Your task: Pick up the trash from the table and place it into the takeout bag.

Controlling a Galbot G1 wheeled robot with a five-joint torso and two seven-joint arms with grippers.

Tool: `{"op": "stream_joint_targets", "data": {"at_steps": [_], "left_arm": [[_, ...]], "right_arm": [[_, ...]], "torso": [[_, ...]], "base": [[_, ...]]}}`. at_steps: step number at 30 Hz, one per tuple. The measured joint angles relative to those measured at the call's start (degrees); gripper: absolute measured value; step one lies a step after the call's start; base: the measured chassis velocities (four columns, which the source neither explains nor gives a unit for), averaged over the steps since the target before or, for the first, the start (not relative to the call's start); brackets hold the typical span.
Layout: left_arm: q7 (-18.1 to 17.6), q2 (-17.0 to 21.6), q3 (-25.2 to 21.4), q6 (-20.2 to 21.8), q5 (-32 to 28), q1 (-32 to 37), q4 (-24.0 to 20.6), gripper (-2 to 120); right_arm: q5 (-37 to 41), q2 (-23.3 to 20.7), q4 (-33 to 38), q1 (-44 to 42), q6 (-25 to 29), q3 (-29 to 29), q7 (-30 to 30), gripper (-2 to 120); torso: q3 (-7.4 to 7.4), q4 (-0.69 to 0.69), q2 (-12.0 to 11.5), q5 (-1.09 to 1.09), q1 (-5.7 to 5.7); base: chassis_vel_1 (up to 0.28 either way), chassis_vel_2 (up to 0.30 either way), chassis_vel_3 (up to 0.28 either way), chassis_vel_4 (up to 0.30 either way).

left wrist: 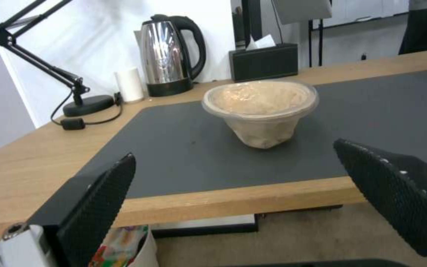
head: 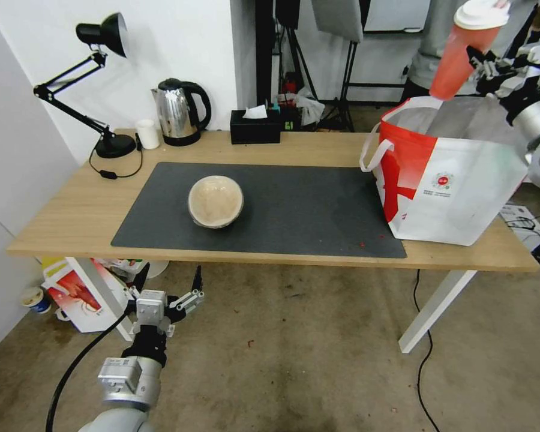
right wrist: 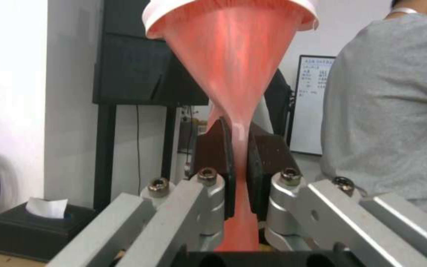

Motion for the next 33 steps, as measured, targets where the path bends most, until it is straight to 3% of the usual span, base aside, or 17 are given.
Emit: {"op": "stream_joint_targets", "data": {"at_steps": [15,33], "left_arm": [[0.0,0.0,0.0,0.0,0.0,0.0,0.0,100],[0.0,0.0,0.0,0.0,0.0,0.0,0.0,100]], "right_arm": [[-2.09,1.23,-0.49,-1.46,0.06,0.36,0.91,8],[-2.48,1.05,0.65,-2.79,-1.41,1.17,2.26,75]], "torso": [[0.0,0.01,0.0,-0.01,0.0],[0.0,0.0,0.0,-0.01,-0.01]], "base": [[0.0,0.0,0.0,0.0],[0.0,0.0,0.0,0.0]]}}
